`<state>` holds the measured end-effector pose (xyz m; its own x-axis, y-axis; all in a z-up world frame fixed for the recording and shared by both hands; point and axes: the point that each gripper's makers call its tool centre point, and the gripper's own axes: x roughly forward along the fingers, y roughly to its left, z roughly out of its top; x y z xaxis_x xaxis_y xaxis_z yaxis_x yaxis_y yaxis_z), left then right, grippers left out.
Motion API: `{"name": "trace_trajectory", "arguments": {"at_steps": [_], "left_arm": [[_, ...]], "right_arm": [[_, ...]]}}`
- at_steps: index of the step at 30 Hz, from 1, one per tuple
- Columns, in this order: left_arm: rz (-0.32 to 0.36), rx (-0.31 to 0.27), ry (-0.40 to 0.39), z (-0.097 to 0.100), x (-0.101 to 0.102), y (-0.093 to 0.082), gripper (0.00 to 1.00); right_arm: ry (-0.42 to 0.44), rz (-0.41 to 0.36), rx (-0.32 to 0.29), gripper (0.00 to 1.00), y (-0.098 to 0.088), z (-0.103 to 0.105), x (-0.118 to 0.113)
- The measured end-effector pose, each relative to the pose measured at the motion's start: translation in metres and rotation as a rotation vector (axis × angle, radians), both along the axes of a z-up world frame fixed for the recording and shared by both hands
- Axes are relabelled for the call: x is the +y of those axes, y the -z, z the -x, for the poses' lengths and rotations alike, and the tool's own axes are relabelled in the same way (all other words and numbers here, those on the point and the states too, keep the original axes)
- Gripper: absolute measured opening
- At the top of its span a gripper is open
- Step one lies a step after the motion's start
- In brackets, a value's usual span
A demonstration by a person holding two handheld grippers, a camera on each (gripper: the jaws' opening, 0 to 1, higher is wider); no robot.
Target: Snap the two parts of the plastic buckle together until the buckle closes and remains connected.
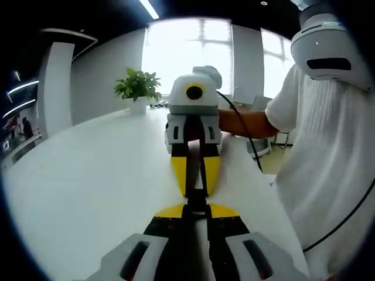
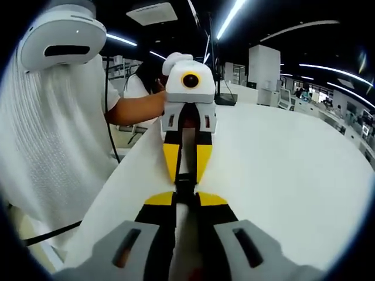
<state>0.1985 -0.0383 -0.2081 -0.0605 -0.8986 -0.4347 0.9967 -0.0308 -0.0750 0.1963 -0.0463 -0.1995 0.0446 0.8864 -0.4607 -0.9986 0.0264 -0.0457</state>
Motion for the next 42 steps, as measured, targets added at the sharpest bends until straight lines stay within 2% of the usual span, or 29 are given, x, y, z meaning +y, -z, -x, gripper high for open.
{"name": "trace_trajectory", "arguments": {"at_steps": [16, 25, 30, 39, 42], "left_arm": [[0.014, 0.005, -0.015, 0.0044, -0.0007, -0.0021, 0.11], [0.030, -0.015, -0.024, 0.0056, -0.0017, -0.0027, 0.12], [0.028, -0.009, -0.040, 0.0011, -0.0012, -0.0038, 0.22], [0.023, -0.003, -0.058, 0.0002, -0.0006, -0.0037, 0.24], [0.028, 0.011, -0.068, -0.0002, -0.0005, -0.0050, 0.29]], "right_arm": [[0.011, -0.001, 0.000, 0.12, 0.0011, -0.0023, -0.0034], [0.020, 0.006, 0.004, 0.12, 0.0014, -0.0036, -0.0020], [0.021, 0.003, 0.005, 0.12, 0.0016, -0.0046, -0.0026], [0.025, 0.000, 0.005, 0.12, 0.0015, -0.0023, 0.0002], [0.025, 0.001, 0.005, 0.12, 0.0015, -0.0014, 0.0011]]}}
